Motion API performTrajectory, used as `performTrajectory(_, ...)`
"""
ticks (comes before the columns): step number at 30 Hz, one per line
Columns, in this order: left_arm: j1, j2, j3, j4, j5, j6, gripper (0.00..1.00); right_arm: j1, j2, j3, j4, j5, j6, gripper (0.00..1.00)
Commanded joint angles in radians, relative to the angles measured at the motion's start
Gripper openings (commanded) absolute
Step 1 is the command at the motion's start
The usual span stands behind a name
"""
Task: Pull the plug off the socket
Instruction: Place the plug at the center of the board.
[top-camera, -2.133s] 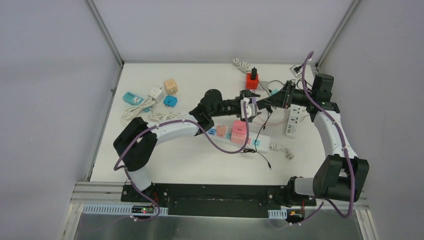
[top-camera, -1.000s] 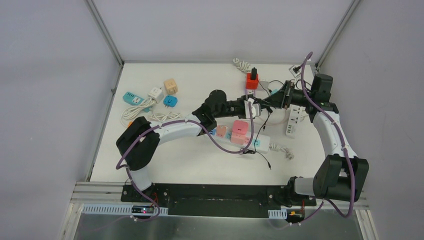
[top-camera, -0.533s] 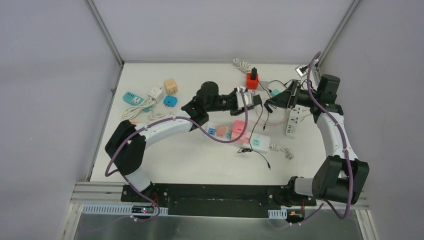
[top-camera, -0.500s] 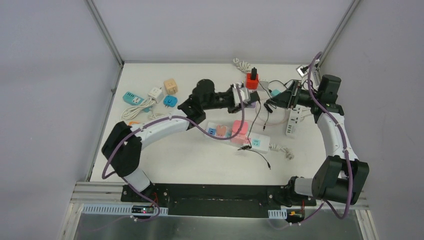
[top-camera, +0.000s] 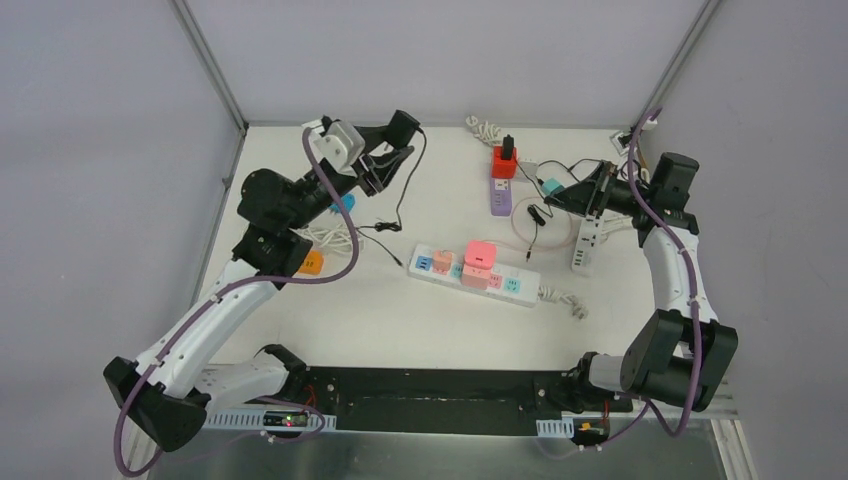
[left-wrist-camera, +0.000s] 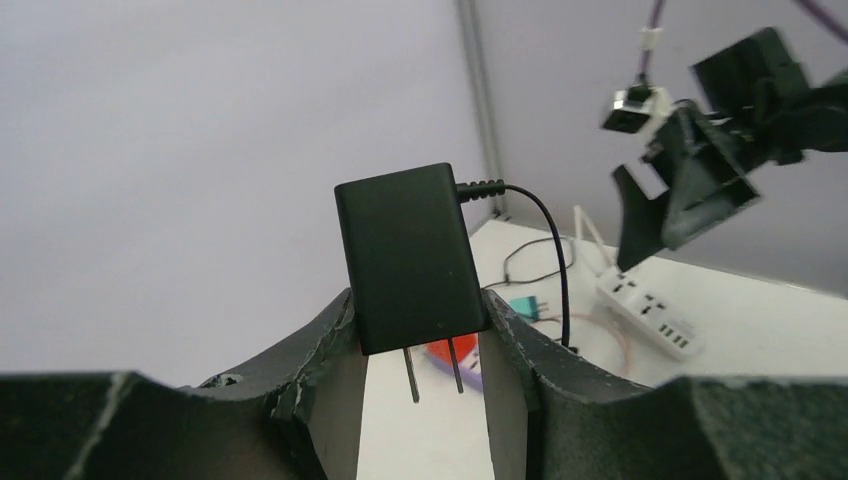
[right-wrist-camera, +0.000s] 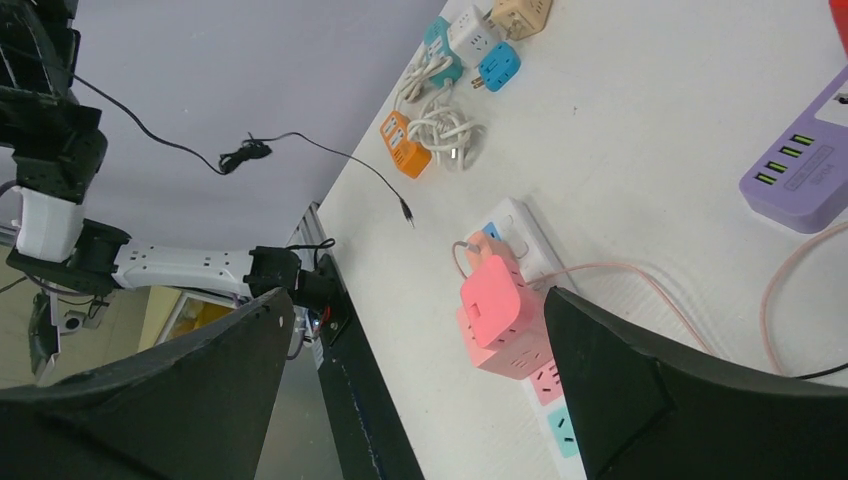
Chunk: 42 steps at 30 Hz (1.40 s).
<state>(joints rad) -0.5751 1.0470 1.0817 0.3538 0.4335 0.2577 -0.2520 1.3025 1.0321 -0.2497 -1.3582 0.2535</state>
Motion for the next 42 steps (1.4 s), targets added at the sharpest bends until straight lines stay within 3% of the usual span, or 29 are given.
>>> performTrajectory(1, 0.015, 0.022, 0.031, -0.12, -0.309, 0.04, 0.0, -0.017, -0.013, -0.002, -0.01, 0.019, -0.062, 1.0)
performTrajectory(5, 0.065, 0.165, 0.092, -0.119, -0.362, 0.045, 0.0, -0.023, -0.004, -0.001, -0.039, 0.03, -0.093, 1.0)
performTrajectory(11, 0.228, 0.388, 0.16, -0.022, -0.3, -0.107, 0.0, -0.024, -0.001, 0.003, -0.076, 0.039, -0.131, 1.0)
performTrajectory(16, 0.291, 0.492, 0.177, 0.029, -0.288, -0.192, 0.0, -0.024, 0.004, 0.005, -0.09, 0.043, -0.144, 1.0)
performTrajectory(42, 0.326, 0.611, 0.26, -0.065, -0.298, -0.236, 0.0, -0.024, 0.003, 0.005, -0.112, 0.052, -0.166, 1.0)
